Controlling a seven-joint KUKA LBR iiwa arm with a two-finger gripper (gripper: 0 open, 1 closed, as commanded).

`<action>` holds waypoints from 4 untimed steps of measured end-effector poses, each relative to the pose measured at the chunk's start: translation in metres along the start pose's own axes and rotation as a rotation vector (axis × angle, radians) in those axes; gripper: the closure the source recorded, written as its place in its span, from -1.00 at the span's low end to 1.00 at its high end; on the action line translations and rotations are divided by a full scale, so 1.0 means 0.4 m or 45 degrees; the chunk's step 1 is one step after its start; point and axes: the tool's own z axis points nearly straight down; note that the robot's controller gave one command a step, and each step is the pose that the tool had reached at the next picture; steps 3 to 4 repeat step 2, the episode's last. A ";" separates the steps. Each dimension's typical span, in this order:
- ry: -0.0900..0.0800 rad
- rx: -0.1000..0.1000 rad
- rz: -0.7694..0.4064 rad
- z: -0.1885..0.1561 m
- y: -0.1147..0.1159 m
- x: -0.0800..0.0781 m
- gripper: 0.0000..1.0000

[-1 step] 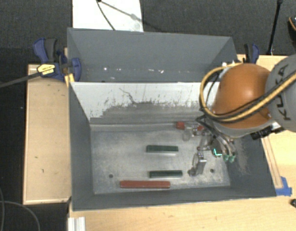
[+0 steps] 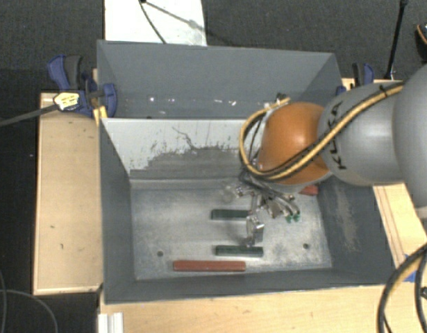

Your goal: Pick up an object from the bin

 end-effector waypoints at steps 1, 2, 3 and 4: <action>-0.003 0.001 0.006 -0.005 -0.002 -0.001 1.00; -0.012 0.005 0.013 -0.463 -0.014 -0.012 1.00; -0.012 0.005 0.013 -0.463 -0.014 -0.012 1.00; -0.012 0.005 0.013 -0.463 -0.014 -0.012 1.00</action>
Offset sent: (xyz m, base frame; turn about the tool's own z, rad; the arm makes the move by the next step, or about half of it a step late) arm 0.0000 0.0000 0.0000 0.0000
